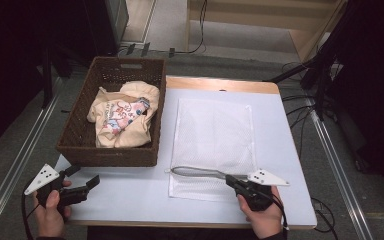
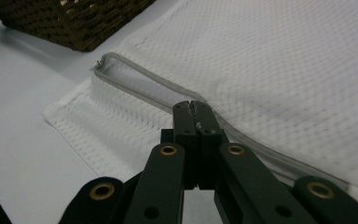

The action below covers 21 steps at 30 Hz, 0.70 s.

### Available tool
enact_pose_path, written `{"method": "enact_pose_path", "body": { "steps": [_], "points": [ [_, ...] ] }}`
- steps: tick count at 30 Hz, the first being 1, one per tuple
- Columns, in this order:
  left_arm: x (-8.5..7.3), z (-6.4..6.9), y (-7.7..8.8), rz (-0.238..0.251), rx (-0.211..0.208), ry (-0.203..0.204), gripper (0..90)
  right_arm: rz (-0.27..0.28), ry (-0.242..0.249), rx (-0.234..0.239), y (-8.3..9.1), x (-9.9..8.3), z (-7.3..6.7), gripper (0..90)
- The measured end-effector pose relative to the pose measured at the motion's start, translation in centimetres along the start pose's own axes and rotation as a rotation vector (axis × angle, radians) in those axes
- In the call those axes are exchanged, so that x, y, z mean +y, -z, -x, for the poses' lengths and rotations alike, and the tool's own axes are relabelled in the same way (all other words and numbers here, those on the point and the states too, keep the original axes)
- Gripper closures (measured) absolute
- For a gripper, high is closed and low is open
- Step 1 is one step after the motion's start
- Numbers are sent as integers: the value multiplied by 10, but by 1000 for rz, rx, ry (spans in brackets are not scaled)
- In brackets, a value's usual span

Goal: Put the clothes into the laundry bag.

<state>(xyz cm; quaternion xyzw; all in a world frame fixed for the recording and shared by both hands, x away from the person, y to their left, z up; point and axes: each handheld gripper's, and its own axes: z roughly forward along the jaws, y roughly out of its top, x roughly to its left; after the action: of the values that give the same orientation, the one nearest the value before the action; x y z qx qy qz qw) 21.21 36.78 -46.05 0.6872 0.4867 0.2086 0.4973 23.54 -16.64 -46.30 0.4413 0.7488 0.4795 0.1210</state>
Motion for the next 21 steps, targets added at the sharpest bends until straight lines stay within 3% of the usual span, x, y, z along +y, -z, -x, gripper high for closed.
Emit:
{"method": "enact_pose_path", "body": {
  "steps": [6, 9, 12, 18, 20, 21],
  "points": [
    [0, 0, -1, -5, -2, -1, 97, -70, -19, -9, -27, 1, -8, 900],
    [0, 0, -1, -9, 2, -4, 97, -115, 2, -54, -40, 2, -13, 900],
    [0, 0, -1, -12, 1, -3, 97, -152, -10, -77, -51, 3, -15, 900],
    [0, 1, -1, -14, 1, -3, 98, -172, -2, -134, -60, 15, -17, 900],
    [0, 1, -1, -14, 1, -4, 98, -161, -3, -147, -61, 19, -15, 900],
    [0, 0, -1, -12, -2, -2, 98, -113, -5, -156, -58, 26, -13, 900]
  ]
}}
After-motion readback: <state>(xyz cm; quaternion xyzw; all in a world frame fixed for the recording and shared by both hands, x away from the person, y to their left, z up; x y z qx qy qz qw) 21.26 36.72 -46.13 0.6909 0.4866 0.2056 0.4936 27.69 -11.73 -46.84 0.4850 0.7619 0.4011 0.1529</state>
